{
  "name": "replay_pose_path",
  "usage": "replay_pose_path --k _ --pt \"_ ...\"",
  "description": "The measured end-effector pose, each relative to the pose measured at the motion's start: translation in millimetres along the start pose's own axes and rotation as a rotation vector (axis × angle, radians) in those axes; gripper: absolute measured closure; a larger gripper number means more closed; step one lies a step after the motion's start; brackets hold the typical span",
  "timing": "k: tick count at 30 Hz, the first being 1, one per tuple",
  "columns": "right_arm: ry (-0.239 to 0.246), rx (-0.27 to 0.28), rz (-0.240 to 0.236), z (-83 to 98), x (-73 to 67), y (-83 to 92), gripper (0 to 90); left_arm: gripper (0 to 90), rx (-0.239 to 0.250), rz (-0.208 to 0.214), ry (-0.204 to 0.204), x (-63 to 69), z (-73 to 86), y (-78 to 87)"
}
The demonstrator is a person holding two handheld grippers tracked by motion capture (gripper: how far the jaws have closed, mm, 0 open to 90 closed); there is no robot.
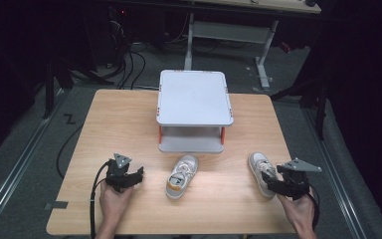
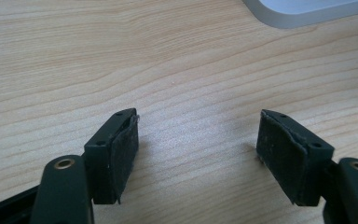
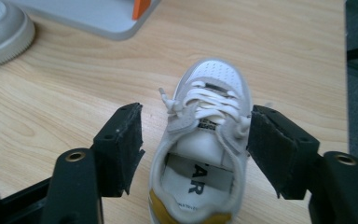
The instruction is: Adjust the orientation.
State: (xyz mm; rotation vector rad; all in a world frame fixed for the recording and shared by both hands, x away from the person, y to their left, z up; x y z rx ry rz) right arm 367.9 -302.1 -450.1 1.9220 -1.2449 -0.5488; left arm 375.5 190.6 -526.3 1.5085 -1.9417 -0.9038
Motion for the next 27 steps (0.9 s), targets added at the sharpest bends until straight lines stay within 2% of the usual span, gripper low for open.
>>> replay_pose_path --k 4,13,16,18,22,27 --pt "-0.012 -0.070 0.014 -5.3 2.0 -17.4 24.4 29.5 0.000 0.000 0.000 0.0 0.0 0.0" --pt "-0.031 -0.139 0.019 -4.0 6.3 -28.9 23.2 29.4 0.000 -0.001 0.000 0.2 0.1 0.0" --pt "-0.056 -0.171 0.016 -2.1 8.9 -31.2 25.8 29.2 -0.002 -0.002 -0.001 0.5 0.1 0.2" --pt "-0.074 -0.176 0.008 -1.6 9.6 -31.9 26.6 29.2 -0.002 -0.002 -0.001 0.6 0.2 0.2" --pt "-0.075 -0.179 0.019 -2.4 8.8 -31.5 30.4 29.2 -0.002 -0.001 -0.001 0.6 0.2 0.2" --pt "-0.059 -0.136 0.055 1.4 6.0 -29.4 37.2 29.1 -0.002 -0.001 0.002 0.9 0.3 0.2"
Point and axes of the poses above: each handheld gripper's, and its own axes: y roughly backward along the jaws, z roughly out of its underside, x roughly to its right, the point moved 3 cm from there along -y, roughly forward along the jaws, and after that the axes turned 8 degrees about -x, right-handed, at the moved point
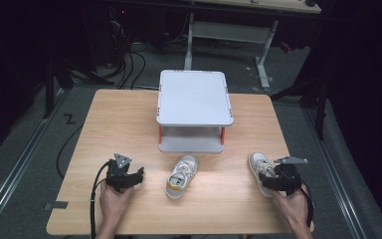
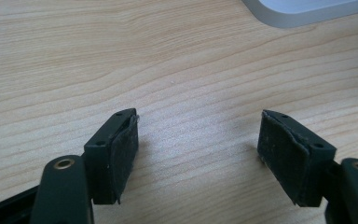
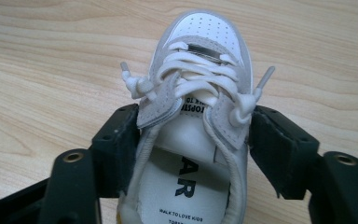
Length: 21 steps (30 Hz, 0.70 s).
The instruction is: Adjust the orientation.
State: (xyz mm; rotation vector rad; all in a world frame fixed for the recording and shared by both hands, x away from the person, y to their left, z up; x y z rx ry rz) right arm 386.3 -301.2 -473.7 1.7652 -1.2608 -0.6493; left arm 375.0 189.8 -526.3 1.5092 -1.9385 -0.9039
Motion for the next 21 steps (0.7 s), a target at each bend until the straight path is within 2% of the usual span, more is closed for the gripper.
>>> replay_pose_path --k 4,8,11,18,20,21 --pt "0.011 0.007 0.021 0.6 -3.0 1.4 41.0 29.1 0.000 0.000 0.000 0.0 0.0 0.0" --pt "0.012 0.008 0.012 0.6 -4.5 2.7 41.7 29.1 0.000 0.000 0.000 0.0 0.0 0.0" --pt "0.035 0.008 0.018 0.9 -10.1 3.9 41.9 29.1 -0.001 0.000 0.001 0.1 0.0 0.0" --pt "0.094 0.010 -0.008 -2.4 -32.0 7.3 42.0 29.1 -0.001 0.000 0.001 0.2 0.1 0.1" --pt "0.111 0.011 -0.023 -3.8 -40.0 8.1 42.0 29.1 -0.001 0.000 0.001 0.2 0.1 0.1" --pt "0.136 0.011 -0.033 -5.2 -49.0 8.5 42.0 29.1 -0.001 0.000 0.001 0.3 0.1 0.1"
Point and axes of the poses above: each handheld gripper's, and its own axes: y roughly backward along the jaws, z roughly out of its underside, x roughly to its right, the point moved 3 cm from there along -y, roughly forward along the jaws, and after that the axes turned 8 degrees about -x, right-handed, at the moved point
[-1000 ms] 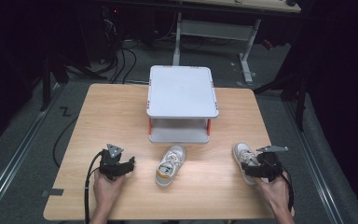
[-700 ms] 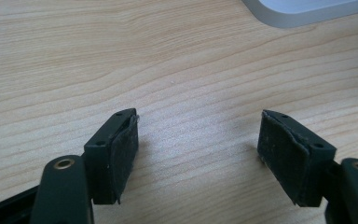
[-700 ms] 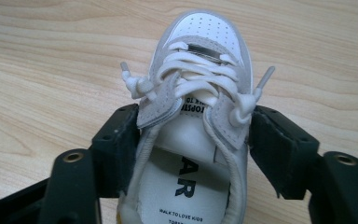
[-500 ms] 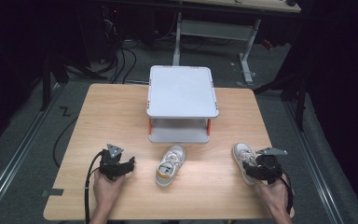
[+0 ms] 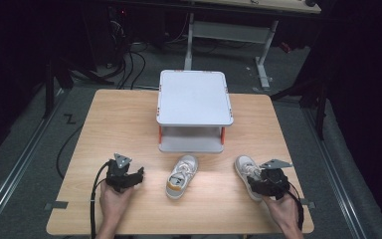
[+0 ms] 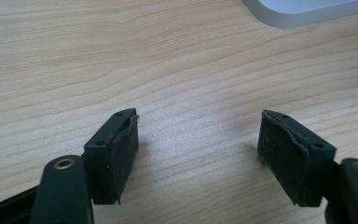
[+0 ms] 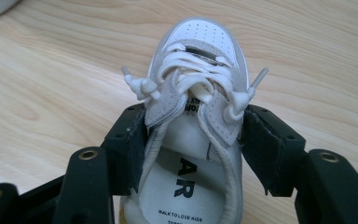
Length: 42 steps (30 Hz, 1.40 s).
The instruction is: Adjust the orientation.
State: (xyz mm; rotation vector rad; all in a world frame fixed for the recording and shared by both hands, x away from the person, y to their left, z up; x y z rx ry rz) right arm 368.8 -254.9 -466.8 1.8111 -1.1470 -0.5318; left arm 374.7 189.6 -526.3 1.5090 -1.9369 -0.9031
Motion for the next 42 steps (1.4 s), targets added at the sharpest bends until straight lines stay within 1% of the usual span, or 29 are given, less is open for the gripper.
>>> replay_pose_path --k 1,2,5,6,7,11,15,16,17,20,21,27,36,38,41,42 --pt "0.011 0.001 -0.007 -1.5 -4.8 -0.2 41.9 29.1 0.000 0.000 0.000 0.0 0.0 0.0" --pt "0.011 0.001 -0.007 -1.5 -4.8 -0.2 41.9 29.1 0.000 0.000 0.000 0.0 0.0 0.0" --pt "0.041 -0.002 -0.031 -6.6 -19.2 -0.8 41.9 29.1 0.000 0.000 0.000 0.0 0.0 0.0" --pt "0.059 -0.004 -0.048 -10.4 -28.3 -1.8 41.9 29.0 0.000 0.001 0.000 0.0 0.0 0.0" --pt "0.059 -0.004 -0.048 -10.4 -28.3 -1.8 41.9 29.0 0.000 0.001 0.000 0.0 0.0 0.0" --pt "0.091 -0.008 -0.067 -18.1 -45.5 -6.0 41.8 28.9 0.000 0.001 -0.001 0.1 0.0 0.0" --pt "0.104 -0.006 -0.079 -26.5 -58.5 -10.9 41.9 28.9 0.000 0.002 0.000 0.0 0.1 0.0" --pt "0.097 -0.008 -0.089 -30.6 -63.4 -13.0 41.9 28.9 0.001 0.003 0.001 0.2 0.0 0.0" --pt "0.097 -0.008 -0.089 -30.6 -63.4 -13.0 41.9 28.9 0.001 0.003 0.002 0.2 0.0 -0.1" --pt "0.101 -0.010 -0.082 -36.9 -71.8 -15.3 42.0 28.9 0.002 0.003 0.001 0.2 0.0 -0.1" --pt "0.101 -0.010 -0.082 -36.9 -71.8 -15.3 42.0 28.9 0.001 0.002 0.001 0.2 0.0 -0.1" --pt "0.086 -0.023 -0.070 -45.5 -82.9 -17.8 41.5 28.9 -0.002 0.001 -0.003 0.0 0.1 0.2" --pt "0.062 -0.057 -0.067 -58.1 -97.0 -22.0 39.5 28.9 0.001 0.001 0.000 0.1 0.0 0.0" --pt "0.060 -0.064 -0.061 -60.7 -99.0 -22.3 39.0 28.9 0.000 0.001 0.000 0.1 0.0 0.0" --pt "0.050 -0.084 -0.066 -63.5 -101.7 -22.9 37.3 29.0 0.000 0.001 0.000 0.2 0.1 0.0" --pt "0.055 -0.091 -0.067 -64.2 -102.5 -23.3 36.4 29.0 0.001 0.001 0.000 0.2 0.0 -0.1"
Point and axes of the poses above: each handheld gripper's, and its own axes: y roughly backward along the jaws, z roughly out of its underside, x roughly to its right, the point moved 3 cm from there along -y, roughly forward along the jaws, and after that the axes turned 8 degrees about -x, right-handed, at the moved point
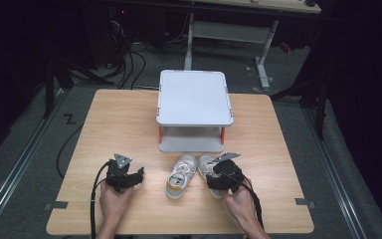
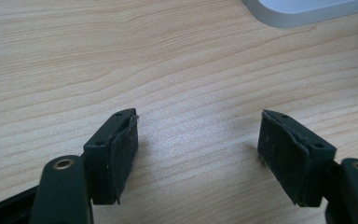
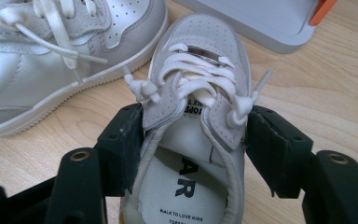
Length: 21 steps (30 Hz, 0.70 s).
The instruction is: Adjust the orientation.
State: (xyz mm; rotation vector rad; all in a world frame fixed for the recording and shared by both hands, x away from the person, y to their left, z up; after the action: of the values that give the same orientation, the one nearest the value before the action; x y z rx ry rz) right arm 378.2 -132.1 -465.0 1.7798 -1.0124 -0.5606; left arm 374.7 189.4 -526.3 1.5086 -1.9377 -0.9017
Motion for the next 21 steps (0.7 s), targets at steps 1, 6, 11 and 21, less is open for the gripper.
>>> replay_pose_path --k 1,6,11,21 --pt "0.000 -0.007 -0.004 -0.4 -1.2 -0.3 35.7 29.0 0.000 0.000 0.000 0.0 0.0 0.0" --pt "0.011 -0.021 -0.047 -3.0 -7.2 1.3 32.6 29.1 -0.001 0.000 0.000 0.1 0.0 -0.1" --pt "0.016 -0.002 -0.107 -9.7 -12.8 5.8 34.8 29.0 -0.002 -0.002 0.000 0.1 -0.1 0.0" --pt "0.028 0.014 -0.140 -6.8 -16.2 3.6 33.1 29.1 -0.001 -0.003 0.001 0.3 -0.3 -0.3"
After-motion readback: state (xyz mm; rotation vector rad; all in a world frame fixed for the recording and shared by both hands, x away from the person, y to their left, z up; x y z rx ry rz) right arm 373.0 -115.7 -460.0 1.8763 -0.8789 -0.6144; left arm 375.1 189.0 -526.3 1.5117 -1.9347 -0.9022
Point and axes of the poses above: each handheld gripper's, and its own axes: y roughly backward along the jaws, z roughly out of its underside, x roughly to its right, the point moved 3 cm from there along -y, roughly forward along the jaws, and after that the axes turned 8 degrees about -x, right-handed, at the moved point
